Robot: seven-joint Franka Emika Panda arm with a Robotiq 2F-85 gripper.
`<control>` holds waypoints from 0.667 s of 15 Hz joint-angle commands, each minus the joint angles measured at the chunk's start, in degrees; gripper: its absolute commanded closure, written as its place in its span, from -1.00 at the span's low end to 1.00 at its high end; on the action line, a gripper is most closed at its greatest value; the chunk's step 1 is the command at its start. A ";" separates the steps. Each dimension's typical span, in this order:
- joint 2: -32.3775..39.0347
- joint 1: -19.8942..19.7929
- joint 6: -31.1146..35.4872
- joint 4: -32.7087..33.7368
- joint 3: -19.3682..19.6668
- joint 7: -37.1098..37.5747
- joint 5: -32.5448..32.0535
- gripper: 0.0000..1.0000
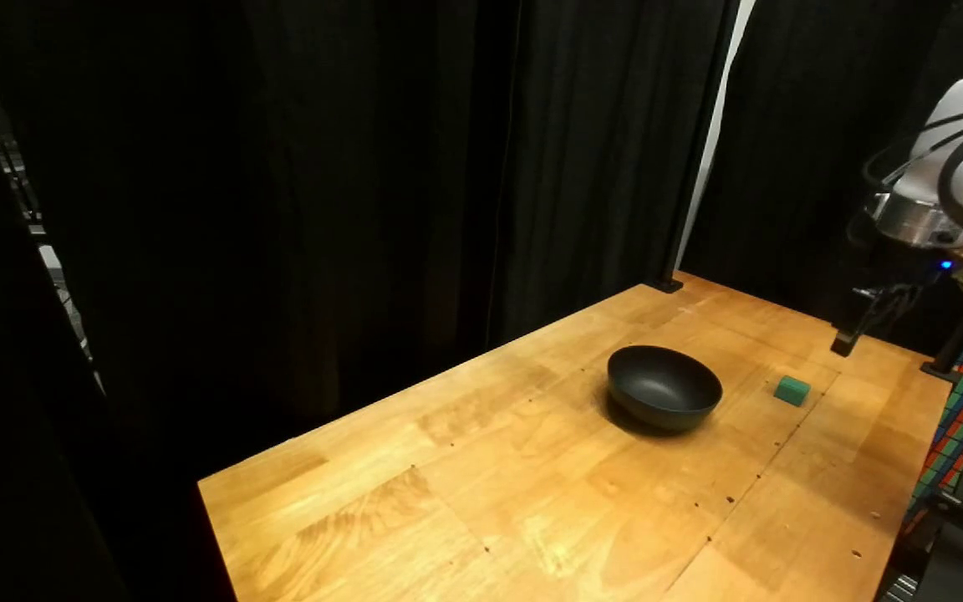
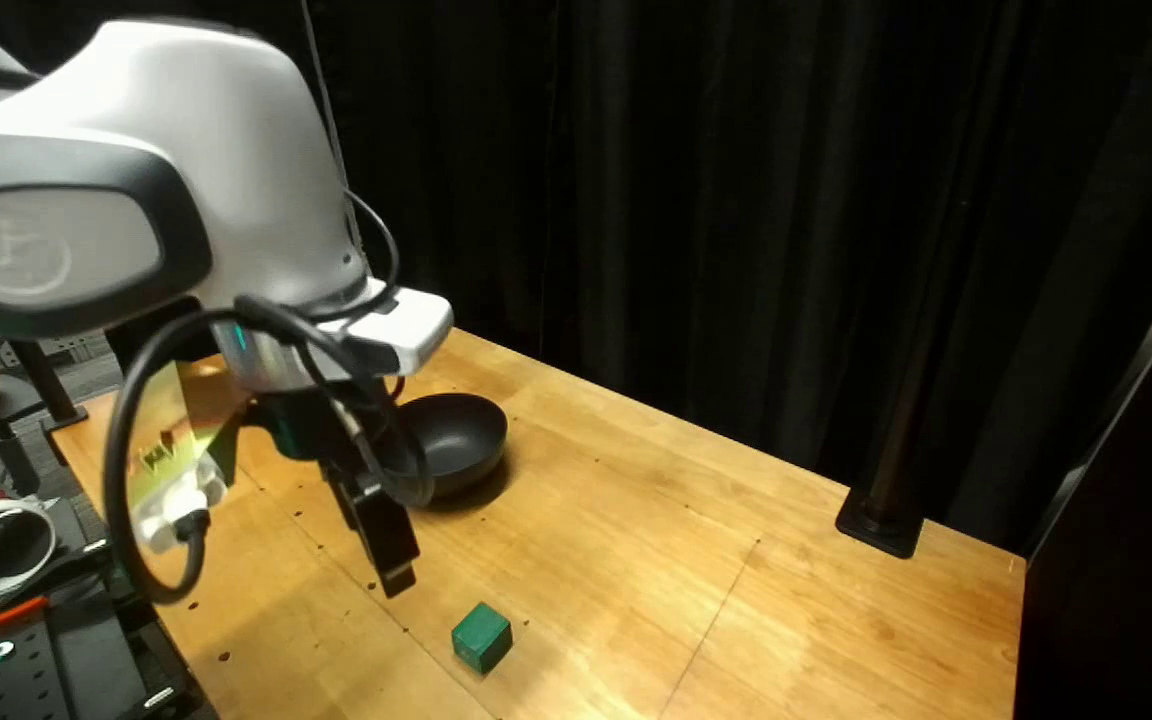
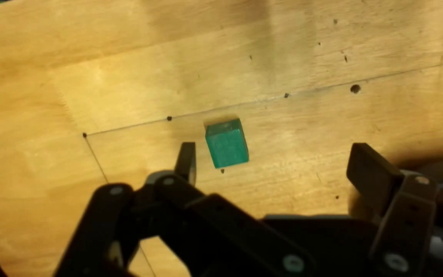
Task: Put the block in the bowl
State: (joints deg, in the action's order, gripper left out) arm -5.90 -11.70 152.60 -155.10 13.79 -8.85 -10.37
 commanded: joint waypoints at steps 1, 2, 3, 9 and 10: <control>9.40 0.18 7.36 1.85 -0.16 -1.64 5.98 -1.00; 11.45 0.08 8.98 2.20 -0.63 -2.38 8.22 -1.00; 13.24 -0.19 10.93 2.47 -1.32 -3.18 10.68 -1.00; 22.37 -2.61 19.40 6.54 -6.43 -6.03 19.77 -1.00; 23.88 -2.73 20.96 7.38 -6.62 -5.74 19.63 -1.00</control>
State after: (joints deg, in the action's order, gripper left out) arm 13.13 -12.98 168.94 -150.90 8.90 -13.01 7.24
